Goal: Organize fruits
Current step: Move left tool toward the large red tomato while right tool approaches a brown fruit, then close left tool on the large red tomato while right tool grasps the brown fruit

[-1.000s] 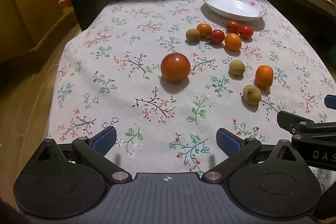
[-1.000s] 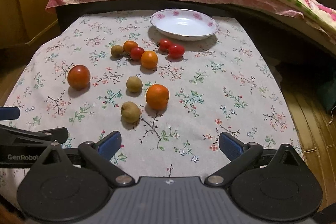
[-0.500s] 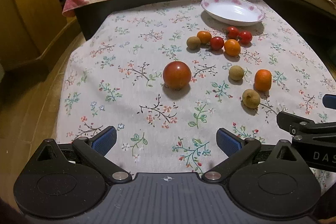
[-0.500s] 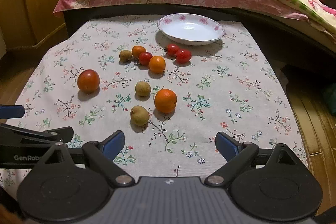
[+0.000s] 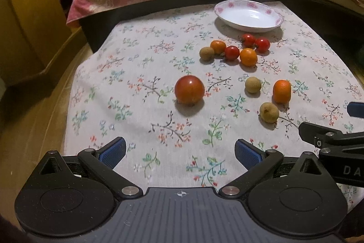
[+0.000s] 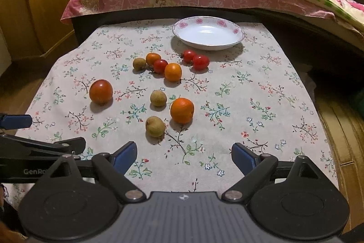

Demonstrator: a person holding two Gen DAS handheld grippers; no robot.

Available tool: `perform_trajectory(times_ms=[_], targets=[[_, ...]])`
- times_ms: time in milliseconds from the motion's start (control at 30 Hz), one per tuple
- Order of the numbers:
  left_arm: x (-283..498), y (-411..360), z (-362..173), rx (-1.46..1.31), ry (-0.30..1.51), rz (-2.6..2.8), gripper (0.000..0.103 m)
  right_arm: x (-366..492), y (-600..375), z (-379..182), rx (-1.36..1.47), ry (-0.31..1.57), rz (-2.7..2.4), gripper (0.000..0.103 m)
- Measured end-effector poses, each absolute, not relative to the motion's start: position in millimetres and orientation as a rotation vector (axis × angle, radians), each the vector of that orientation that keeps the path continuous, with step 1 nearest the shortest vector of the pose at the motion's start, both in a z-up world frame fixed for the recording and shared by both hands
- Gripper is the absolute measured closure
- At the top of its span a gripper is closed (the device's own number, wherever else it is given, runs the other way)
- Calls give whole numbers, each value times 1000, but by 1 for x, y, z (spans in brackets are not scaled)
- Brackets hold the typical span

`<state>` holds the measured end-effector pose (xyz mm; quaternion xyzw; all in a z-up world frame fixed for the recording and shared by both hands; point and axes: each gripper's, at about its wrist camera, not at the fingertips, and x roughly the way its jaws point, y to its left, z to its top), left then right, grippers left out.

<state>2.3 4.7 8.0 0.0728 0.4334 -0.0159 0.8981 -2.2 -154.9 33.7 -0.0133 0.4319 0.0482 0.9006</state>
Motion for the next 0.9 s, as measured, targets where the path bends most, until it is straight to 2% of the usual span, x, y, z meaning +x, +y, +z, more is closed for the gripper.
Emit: perform_trajectory(times_ms=[300,433,500,567,767,900], targets=[[21,12,14,225,847,-94,0,18,-145,36,-94,913,150,15],[37,16,14,290,833,-135,0,25,-138,37,-138,860,202,18],[42,17,14,297,832,-157,1,32,-134,28,-176,865,225,25],[49,17,11,280,841,-194,3,42,-134,18,-157,923,251,46],[69,11,-1,286,875,-257,10,65,-136,-2,-90,983,297,49],[81,12,-10,262,907,-276,25,74,-134,-13,-84,1018,310,56]])
